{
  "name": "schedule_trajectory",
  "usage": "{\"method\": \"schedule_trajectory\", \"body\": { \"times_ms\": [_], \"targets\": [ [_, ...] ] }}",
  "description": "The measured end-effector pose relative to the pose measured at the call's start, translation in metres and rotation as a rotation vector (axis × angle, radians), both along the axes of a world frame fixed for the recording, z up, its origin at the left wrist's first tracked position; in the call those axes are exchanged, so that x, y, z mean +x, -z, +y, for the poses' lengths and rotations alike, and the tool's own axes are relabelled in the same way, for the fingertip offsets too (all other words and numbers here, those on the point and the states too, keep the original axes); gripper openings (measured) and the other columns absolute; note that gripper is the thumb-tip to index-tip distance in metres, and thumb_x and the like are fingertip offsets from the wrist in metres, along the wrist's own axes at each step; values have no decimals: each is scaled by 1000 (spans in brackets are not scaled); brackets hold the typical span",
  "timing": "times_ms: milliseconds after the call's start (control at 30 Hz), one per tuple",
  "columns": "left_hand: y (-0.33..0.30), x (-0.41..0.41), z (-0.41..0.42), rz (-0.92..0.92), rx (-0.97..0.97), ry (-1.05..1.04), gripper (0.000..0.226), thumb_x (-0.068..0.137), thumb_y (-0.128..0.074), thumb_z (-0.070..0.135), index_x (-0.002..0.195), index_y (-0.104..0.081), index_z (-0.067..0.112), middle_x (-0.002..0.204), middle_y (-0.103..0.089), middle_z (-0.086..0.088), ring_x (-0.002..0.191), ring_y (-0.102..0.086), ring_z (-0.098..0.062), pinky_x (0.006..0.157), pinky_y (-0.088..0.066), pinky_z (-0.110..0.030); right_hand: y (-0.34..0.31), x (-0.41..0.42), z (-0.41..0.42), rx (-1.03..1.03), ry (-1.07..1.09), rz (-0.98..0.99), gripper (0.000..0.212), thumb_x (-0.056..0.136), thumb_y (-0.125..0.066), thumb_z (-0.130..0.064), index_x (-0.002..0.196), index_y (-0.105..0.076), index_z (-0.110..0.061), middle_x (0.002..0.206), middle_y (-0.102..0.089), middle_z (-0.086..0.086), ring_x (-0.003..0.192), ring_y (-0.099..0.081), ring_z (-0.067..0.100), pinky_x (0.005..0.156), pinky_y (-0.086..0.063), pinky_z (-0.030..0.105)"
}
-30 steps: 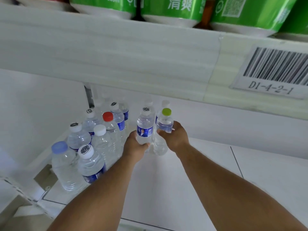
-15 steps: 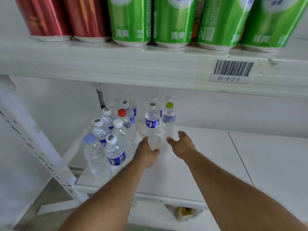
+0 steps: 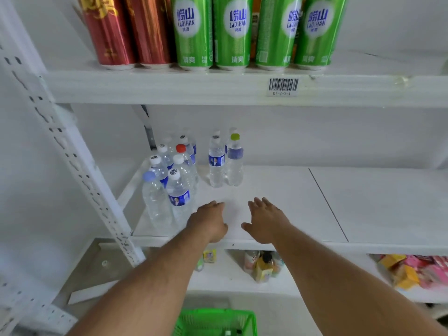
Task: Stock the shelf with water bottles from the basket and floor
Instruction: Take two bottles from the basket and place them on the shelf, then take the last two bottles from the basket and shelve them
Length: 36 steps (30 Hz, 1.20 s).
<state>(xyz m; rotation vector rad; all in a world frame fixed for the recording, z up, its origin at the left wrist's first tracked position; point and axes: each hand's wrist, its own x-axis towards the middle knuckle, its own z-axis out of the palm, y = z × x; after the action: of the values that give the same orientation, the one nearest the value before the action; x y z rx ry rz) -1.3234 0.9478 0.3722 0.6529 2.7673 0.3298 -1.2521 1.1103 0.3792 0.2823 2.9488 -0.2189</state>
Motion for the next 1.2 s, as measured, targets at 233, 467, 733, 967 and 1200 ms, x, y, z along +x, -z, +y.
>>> {"method": "schedule_trajectory", "body": {
  "times_ms": [233,467,733,967,1200],
  "targets": [
    [16,65,-18,-34,-8,-38,69,86,-58,38,149,-32,28,155,-34,5,135,-42,-23,108,-40,-39,29,60,-17,-112,-53,41,73,97,-50,-51,153,-28,-10,161,-28,8,151,-19,27,120,-26,42],
    [80,142,-39,-188,-125,-14,71,86,-60,43,150,-31,30,153,-38,2,133,-45,-25,106,-43,-40,91,136,-34,-158,-48,-31,70,95,-53,-51,149,-35,-10,159,-33,8,148,-27,28,113,-36,45],
    [158,161,-68,-367,-139,15,73,88,-61,40,151,-28,26,155,-35,-2,136,-42,-26,109,-40,-39,156,175,-52,-188,20,-257,74,98,-50,-48,157,-20,-14,165,-19,6,152,-18,25,120,-26,42],
    [273,142,-114,-583,-165,-48,73,90,-57,43,153,-26,22,155,-34,-6,139,-39,-26,112,-36,-35,259,173,-88,-259,142,-477,71,100,-48,-45,157,-21,-12,164,-21,8,150,-23,25,121,-23,35],
    [417,129,-130,-675,-109,-178,69,89,-60,41,147,-35,16,146,-47,-11,133,-46,-25,108,-38,-32,402,144,-95,-371,272,-573,56,102,-46,-31,152,-30,-11,156,-35,10,138,-42,29,112,-36,35]
  ]
}}
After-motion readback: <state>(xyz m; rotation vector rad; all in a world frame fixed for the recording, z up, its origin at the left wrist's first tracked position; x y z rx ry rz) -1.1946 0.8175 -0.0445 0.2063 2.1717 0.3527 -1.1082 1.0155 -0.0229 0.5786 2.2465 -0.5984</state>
